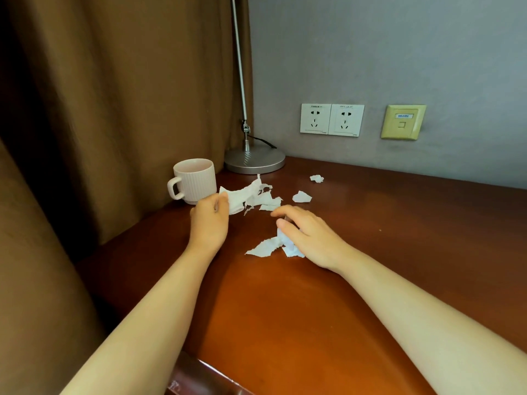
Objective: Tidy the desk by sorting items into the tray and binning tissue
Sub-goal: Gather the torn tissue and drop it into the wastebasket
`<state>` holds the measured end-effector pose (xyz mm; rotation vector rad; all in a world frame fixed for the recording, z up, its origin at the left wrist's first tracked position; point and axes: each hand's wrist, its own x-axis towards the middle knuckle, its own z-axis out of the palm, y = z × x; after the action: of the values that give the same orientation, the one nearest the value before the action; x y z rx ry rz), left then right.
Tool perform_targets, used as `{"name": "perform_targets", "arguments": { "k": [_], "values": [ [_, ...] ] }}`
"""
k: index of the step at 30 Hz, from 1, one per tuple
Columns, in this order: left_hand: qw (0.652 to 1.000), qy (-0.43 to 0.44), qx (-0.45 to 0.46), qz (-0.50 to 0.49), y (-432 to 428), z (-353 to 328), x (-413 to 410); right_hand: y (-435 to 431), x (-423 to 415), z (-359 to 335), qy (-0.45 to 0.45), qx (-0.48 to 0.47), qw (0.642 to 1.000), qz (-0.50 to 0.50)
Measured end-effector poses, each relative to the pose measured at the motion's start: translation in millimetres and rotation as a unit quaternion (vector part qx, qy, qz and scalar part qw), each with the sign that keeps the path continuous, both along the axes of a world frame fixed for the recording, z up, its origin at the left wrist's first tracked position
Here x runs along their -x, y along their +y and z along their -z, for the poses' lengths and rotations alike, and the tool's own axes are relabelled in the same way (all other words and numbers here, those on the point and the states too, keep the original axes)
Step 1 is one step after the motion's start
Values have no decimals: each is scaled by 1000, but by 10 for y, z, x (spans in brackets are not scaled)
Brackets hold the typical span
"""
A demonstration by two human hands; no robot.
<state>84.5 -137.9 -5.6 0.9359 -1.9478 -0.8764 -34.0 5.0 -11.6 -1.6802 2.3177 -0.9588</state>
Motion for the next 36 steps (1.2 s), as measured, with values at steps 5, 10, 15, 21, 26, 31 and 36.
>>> {"name": "perform_targets", "arguments": {
  "k": [5, 10, 15, 21, 26, 31, 36],
  "values": [
    [999, 49, -11, -19, -44, 12, -11, -55, -168, 34, 131, -48, 989, -51],
    [998, 58, -29, -13, -38, 19, -46, -117, -226, 56, 144, 0, 988, -61],
    [998, 58, -28, -9, -49, 10, -39, -85, -247, 49, 146, 26, 989, -13],
    [999, 30, -6, 18, 145, -22, -104, 65, -251, 12, 118, 40, 992, 32],
    [998, 15, -38, 43, 428, -37, -208, 342, -171, -42, -54, 140, 980, 127],
    [996, 12, -19, 86, 862, -70, -306, 814, -180, -198, -120, 186, 955, 197],
    [992, 17, -7, 126, 1385, -238, -340, 1477, -314, -376, -118, 171, 957, 202]
  ]
}}
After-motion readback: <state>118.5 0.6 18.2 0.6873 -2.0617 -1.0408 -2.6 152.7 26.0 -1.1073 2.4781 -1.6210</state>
